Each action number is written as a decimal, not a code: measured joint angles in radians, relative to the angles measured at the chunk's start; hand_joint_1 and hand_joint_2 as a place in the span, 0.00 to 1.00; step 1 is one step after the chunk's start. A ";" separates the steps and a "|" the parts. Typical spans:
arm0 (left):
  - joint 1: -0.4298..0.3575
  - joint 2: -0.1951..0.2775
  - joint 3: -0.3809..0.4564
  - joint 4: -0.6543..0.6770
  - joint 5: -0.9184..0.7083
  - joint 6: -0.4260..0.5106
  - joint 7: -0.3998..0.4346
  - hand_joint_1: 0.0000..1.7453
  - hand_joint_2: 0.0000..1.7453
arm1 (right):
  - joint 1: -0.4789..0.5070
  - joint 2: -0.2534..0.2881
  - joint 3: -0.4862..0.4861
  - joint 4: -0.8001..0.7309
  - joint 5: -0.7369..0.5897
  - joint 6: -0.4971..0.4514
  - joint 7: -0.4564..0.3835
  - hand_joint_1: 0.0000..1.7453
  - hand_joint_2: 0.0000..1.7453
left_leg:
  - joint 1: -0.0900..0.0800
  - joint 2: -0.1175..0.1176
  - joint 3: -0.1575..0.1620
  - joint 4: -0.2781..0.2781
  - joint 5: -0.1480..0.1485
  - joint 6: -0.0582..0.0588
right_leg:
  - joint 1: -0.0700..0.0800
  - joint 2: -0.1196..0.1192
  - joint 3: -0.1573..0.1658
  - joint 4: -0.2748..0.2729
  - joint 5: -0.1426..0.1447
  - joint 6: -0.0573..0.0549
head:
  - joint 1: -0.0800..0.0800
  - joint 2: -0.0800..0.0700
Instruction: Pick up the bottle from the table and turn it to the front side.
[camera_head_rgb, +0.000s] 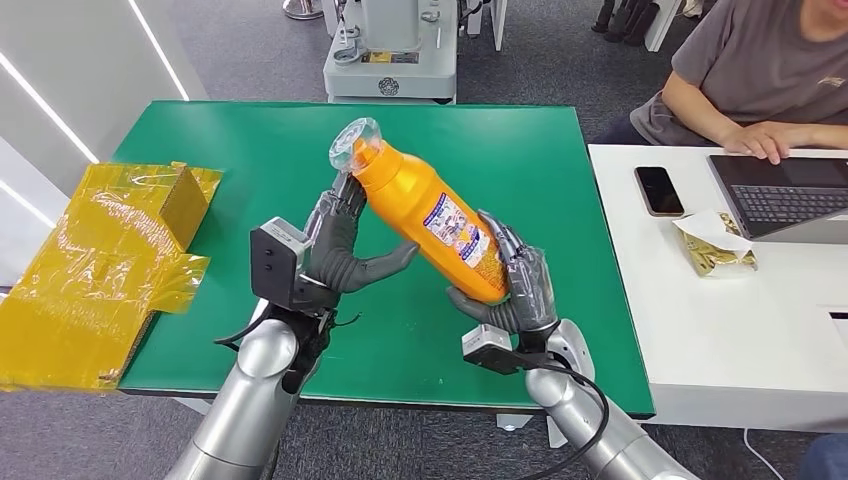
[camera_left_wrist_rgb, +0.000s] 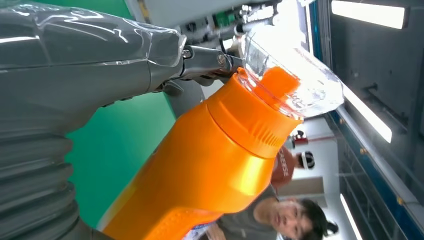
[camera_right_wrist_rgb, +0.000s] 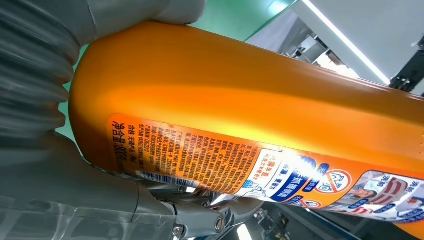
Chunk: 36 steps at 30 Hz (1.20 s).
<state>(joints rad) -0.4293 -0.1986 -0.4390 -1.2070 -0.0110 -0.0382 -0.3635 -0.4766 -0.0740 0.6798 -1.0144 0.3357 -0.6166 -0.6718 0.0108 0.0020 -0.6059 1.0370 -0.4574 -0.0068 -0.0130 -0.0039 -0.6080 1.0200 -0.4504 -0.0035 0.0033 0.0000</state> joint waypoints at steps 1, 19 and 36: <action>-0.001 0.000 -0.001 0.000 0.007 -0.009 0.003 0.00 1.00 | 0.000 0.001 -0.001 0.004 0.000 -0.002 0.000 1.00 1.00 | 0.000 0.000 0.000 0.000 0.000 0.000 | 0.000 0.000 0.000 0.000 0.000 0.000 | 0.000 0.000; -0.067 -0.018 -0.026 0.084 0.205 -0.173 0.039 0.00 1.00 | -0.011 0.027 -0.014 -0.002 0.020 -0.025 -0.003 1.00 1.00 | 0.000 0.000 0.000 0.000 0.000 0.000 | 0.000 0.000 0.000 0.001 0.000 0.000 | 0.000 0.000; -0.084 0.008 0.014 0.095 0.146 -0.020 0.018 0.00 1.00 | -0.013 0.058 0.006 -0.086 0.040 0.000 0.033 1.00 1.00 | 0.000 -0.001 -0.001 0.000 0.000 0.000 | 0.000 -0.001 0.000 0.001 0.000 0.000 | 0.000 0.000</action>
<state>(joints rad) -0.5131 -0.1906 -0.4252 -1.1125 0.1346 -0.0581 -0.3458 -0.4892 -0.0163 0.6858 -1.1006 0.3761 -0.6161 -0.6383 0.0108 0.0012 -0.6067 1.0370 -0.4573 -0.0068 -0.0130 -0.0048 -0.6080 1.0210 -0.4504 -0.0035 0.0032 0.0000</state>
